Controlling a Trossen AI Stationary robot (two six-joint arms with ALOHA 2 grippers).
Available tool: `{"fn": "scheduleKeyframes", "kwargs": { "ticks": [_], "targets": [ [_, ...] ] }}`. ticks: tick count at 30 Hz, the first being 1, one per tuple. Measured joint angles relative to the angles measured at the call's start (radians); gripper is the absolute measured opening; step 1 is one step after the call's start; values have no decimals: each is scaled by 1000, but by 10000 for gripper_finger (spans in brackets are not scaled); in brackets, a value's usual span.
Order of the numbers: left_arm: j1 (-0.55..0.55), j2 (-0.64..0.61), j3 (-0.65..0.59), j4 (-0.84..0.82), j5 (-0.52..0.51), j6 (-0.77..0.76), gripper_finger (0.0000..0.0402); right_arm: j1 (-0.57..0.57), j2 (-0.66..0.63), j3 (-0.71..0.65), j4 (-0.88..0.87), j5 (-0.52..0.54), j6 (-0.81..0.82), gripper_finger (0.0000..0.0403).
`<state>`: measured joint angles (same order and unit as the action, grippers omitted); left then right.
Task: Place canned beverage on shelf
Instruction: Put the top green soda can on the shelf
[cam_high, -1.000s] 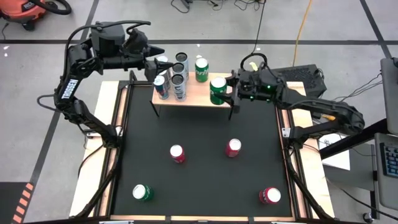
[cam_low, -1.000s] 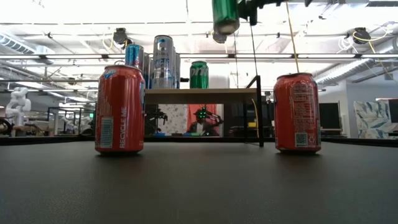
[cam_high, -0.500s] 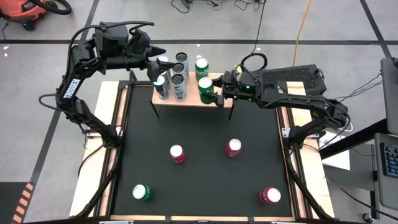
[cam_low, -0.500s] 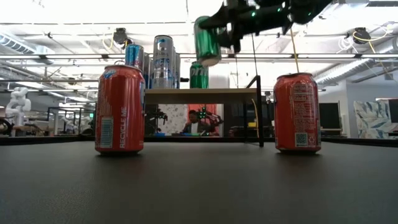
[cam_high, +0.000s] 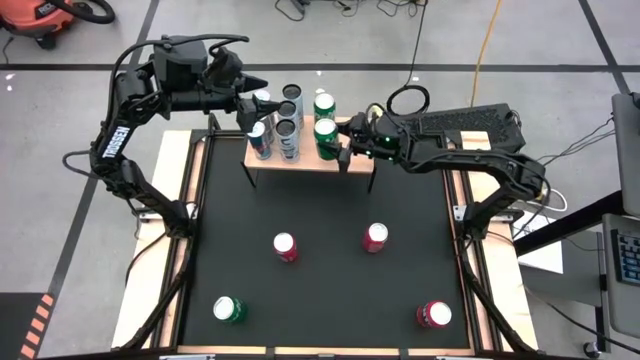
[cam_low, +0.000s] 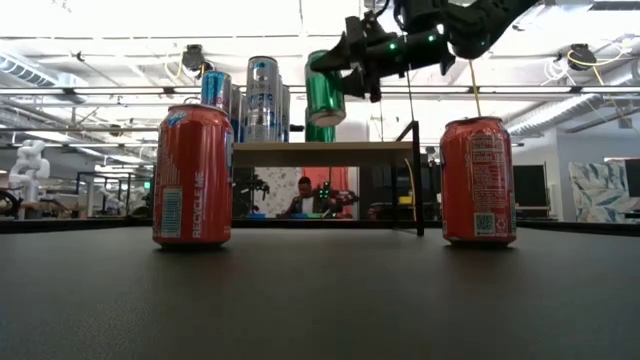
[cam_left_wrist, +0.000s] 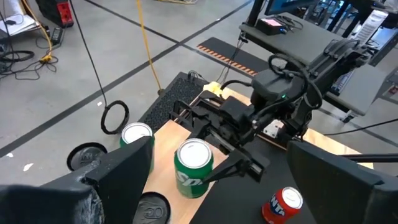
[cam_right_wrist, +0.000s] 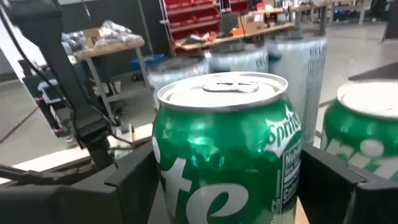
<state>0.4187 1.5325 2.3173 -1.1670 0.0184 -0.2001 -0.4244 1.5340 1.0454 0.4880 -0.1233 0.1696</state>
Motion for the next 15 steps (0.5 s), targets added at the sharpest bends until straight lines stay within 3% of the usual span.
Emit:
{"fn": "scheduleKeyframes", "kwargs": {
  "ticks": [15],
  "targets": [
    [0,0,0,-2,5,23,370,-9,55,0,37,25,1,288]
  ]
}}
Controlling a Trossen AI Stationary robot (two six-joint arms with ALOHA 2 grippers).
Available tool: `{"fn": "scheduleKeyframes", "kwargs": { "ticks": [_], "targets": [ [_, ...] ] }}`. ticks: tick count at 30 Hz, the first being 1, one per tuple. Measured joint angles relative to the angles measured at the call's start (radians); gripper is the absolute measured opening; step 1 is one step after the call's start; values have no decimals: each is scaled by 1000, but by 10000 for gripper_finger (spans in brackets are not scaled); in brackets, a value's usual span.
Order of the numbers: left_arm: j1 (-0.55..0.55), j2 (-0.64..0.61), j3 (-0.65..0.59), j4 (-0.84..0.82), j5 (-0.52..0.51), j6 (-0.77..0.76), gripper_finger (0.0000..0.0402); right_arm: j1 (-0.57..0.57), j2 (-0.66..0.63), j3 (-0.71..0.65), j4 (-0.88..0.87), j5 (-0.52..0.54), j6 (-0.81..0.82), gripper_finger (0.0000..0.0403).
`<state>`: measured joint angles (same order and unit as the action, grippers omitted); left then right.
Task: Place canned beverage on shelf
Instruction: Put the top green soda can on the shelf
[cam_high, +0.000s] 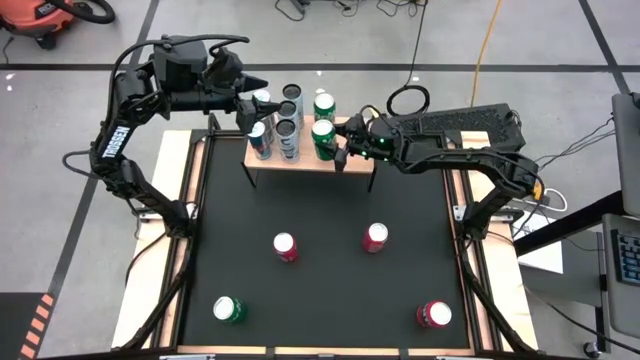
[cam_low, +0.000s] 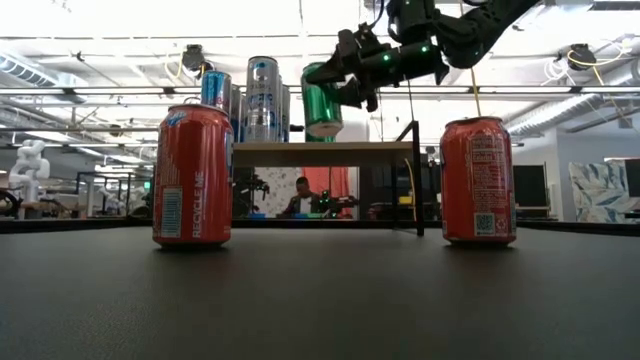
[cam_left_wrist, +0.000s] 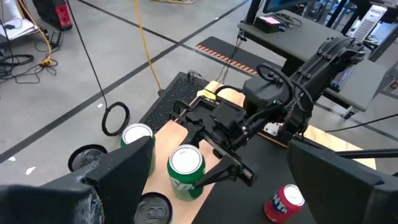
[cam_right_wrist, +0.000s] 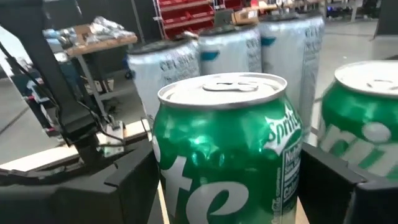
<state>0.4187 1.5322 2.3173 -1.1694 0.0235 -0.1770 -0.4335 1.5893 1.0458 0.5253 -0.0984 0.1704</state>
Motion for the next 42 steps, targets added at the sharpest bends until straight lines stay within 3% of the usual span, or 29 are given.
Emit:
{"fn": "scheduleKeyframes", "kwargs": {
  "ticks": [42],
  "targets": [
    [0,0,0,0,0,30,370,-19,46,0,2,76,-37,288]
  ]
}}
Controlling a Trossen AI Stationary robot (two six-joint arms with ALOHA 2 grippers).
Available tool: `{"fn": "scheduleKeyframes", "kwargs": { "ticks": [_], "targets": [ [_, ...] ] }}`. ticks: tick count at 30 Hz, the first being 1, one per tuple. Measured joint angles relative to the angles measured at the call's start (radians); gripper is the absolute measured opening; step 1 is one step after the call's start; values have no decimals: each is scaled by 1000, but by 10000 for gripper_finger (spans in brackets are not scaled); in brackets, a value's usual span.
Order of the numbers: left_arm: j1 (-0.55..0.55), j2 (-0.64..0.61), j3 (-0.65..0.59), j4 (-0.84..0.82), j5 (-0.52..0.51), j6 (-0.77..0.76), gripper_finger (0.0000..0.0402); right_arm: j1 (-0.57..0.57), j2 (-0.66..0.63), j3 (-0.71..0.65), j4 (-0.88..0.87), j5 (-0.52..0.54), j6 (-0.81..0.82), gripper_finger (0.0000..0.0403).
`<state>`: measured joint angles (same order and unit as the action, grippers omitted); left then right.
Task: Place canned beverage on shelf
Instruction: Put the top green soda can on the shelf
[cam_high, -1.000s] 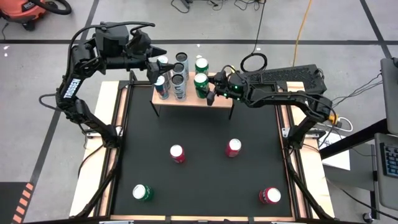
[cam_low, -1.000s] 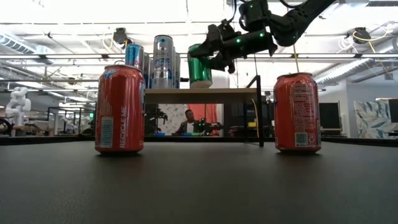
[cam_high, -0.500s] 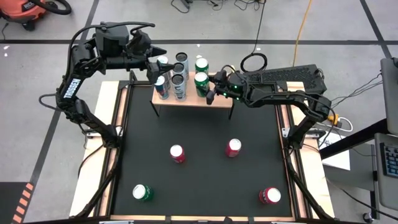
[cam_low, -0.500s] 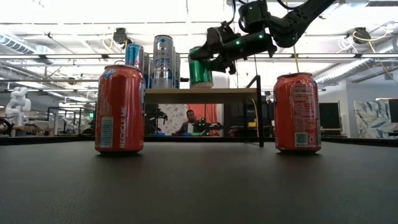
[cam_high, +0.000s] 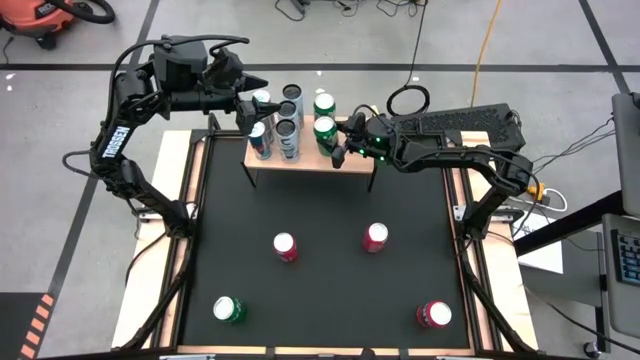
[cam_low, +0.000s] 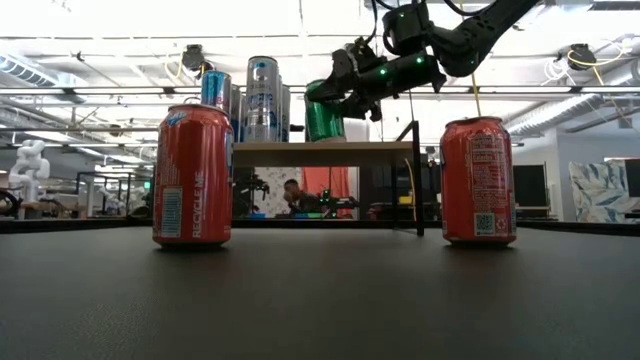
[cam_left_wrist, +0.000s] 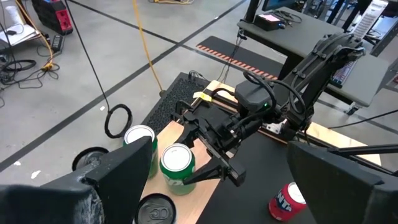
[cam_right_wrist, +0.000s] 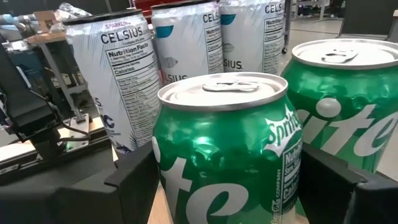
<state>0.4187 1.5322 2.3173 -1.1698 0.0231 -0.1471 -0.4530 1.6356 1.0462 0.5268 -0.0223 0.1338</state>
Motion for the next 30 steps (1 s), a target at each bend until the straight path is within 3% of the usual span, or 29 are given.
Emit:
{"fn": "scheduleKeyframes", "kwargs": {
  "ticks": [26,30],
  "targets": [
    [0,0,0,0,0,-4,370,-8,8,2,-7,-7,6,323],
    [0,0,0,0,0,-4,370,-20,2,2,-12,-57,24,323]
  ]
}}
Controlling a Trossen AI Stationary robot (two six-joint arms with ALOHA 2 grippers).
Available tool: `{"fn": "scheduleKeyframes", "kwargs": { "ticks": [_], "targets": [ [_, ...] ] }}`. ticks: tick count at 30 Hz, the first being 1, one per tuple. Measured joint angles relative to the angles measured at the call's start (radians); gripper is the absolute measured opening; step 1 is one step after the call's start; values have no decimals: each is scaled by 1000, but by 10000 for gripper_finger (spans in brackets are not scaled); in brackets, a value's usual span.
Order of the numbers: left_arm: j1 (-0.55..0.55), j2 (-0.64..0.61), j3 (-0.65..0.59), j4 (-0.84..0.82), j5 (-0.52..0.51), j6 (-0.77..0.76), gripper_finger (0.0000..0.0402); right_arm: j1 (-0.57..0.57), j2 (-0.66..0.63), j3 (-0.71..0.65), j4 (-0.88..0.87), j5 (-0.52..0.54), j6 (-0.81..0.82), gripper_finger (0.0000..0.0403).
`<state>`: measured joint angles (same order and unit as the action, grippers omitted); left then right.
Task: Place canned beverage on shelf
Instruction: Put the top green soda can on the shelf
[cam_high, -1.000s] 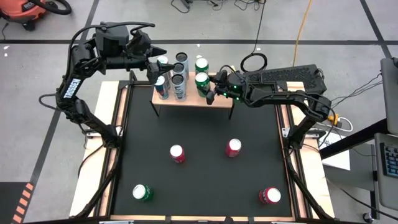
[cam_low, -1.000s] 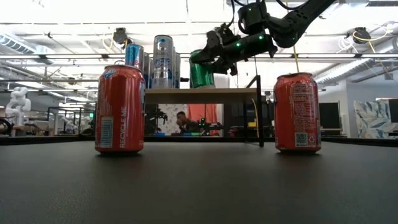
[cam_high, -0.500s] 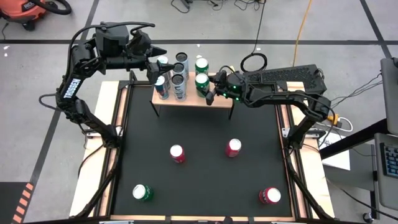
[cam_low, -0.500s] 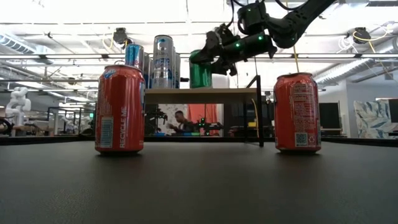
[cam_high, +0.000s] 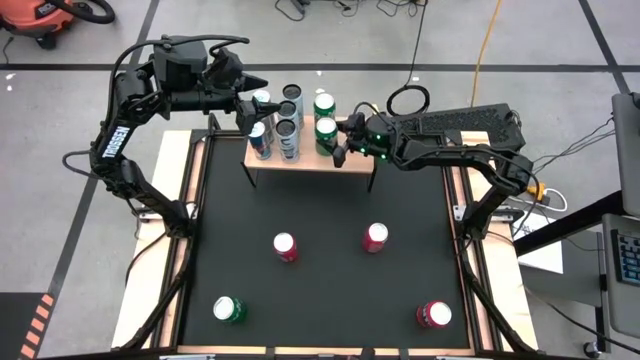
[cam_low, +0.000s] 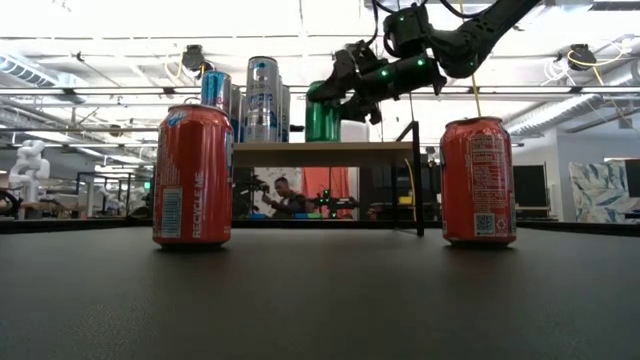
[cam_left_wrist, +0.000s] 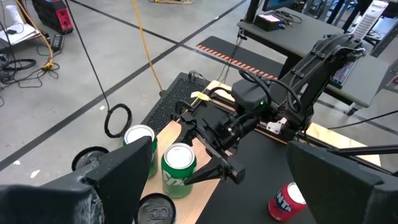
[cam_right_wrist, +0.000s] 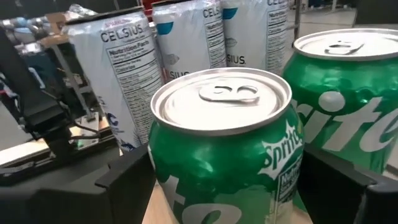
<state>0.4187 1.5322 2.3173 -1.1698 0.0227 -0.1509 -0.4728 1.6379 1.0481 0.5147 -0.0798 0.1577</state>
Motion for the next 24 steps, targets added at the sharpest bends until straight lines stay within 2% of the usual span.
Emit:
{"fn": "scheduleKeyframes", "kwargs": {
  "ticks": [4,12,17,24],
  "targets": [
    [0,0,0,-1,0,2,370,-13,-2,0,-13,-45,40,332],
    [0,0,0,-34,0,2,370,-29,-17,1,-13,-55,66,394],
    [0,0,0,-54,0,2,370,-40,-26,11,-36,-111,70,396],
    [0,0,0,-53,0,4,370,-49,-67,70,-124,-135,61,399]
  ]
}}
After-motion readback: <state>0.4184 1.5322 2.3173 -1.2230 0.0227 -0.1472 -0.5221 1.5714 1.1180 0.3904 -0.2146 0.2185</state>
